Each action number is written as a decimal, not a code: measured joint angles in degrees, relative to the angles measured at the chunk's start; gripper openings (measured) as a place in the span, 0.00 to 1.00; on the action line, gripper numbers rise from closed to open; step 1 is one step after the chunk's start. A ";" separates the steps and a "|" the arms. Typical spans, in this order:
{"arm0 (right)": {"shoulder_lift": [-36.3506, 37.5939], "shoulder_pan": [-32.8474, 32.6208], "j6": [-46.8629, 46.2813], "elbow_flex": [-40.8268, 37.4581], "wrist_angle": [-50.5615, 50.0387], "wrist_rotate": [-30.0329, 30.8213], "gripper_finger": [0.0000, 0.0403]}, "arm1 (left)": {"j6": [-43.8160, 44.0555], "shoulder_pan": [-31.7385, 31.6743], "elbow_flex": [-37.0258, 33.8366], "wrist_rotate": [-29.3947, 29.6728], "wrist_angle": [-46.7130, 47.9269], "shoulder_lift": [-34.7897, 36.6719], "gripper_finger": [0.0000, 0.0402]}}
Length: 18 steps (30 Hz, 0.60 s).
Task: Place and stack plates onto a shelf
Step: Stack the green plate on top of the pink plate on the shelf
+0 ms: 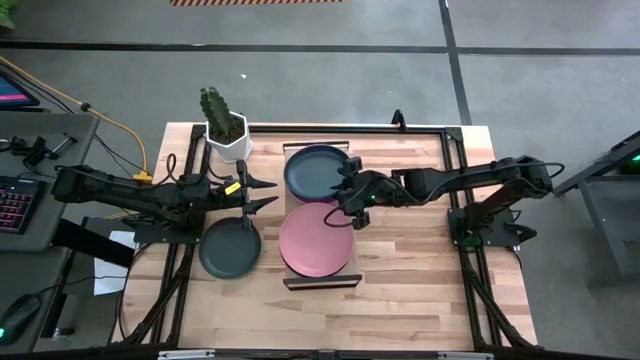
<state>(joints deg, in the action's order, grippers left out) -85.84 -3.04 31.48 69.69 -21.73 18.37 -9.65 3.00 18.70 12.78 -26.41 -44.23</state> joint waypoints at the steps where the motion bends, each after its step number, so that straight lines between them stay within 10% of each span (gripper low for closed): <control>1: 0.00 -0.02 -0.04 0.00 -0.01 0.06 0.20 | 0.00 -0.01 0.00 0.02 0.00 0.00 0.36; 18: 0.47 -1.12 -2.93 0.00 -0.69 1.61 0.50 | 0.42 0.00 0.00 0.00 0.00 -0.02 0.36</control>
<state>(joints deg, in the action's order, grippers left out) -85.37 -4.16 28.56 69.69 -22.41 19.98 -9.23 3.01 18.70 12.78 -26.41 -44.25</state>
